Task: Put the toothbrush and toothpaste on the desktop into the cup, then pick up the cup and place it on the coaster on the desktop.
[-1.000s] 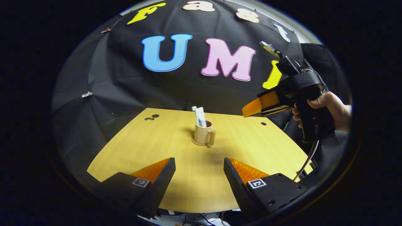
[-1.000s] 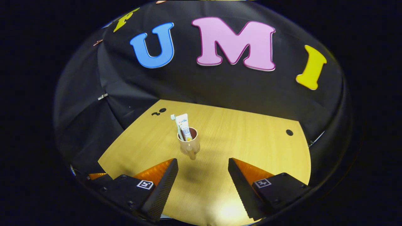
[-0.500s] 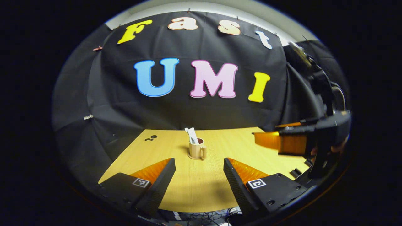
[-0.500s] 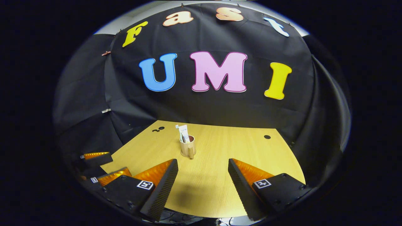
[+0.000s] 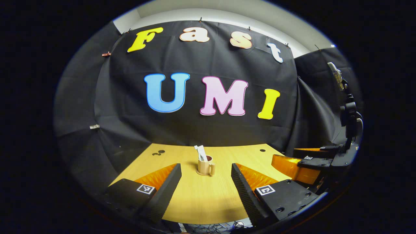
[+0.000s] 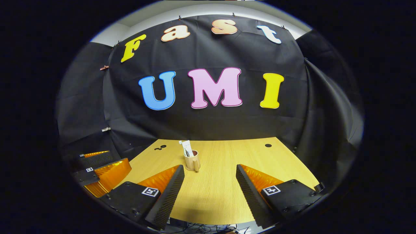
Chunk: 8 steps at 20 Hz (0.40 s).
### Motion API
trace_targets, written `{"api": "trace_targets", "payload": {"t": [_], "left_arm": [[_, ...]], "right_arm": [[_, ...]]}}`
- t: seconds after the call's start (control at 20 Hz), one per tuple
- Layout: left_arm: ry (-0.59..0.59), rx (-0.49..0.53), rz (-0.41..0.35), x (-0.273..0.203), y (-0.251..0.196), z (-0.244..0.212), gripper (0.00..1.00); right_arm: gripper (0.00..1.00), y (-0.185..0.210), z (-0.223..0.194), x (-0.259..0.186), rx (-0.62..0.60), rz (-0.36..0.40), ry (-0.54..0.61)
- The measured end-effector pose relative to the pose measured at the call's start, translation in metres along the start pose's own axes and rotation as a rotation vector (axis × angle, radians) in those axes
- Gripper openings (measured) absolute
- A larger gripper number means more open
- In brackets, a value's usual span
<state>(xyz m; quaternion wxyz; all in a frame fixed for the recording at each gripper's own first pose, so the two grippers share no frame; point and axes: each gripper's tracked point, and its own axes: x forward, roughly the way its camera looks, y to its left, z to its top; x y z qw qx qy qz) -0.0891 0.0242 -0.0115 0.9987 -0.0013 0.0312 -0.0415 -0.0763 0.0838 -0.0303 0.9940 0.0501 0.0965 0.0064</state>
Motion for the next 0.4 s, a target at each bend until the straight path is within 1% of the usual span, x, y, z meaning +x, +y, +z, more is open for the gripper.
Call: {"api": "trace_targets", "payload": {"t": [0.1,0.15,0.25,0.4], "left_arm": [[-0.025,0.037,0.003,-0.002,-0.001,0.007,0.98],[-0.031,0.038,-0.008,-0.002,-0.003,0.007,0.98],[-0.029,0.028,-0.023,-0.006,-0.007,0.006,0.98],[-0.017,-0.001,-0.026,-0.009,-0.008,0.004,0.97]], "right_arm": [[0.98,0.002,-0.012,-0.001,0.002,-0.005,0.041],[0.99,0.003,-0.014,-0.001,0.012,-0.004,0.051],[0.99,0.006,-0.013,0.000,0.029,-0.004,0.053],[0.98,0.009,-0.018,0.001,0.037,-0.001,0.058]]}}
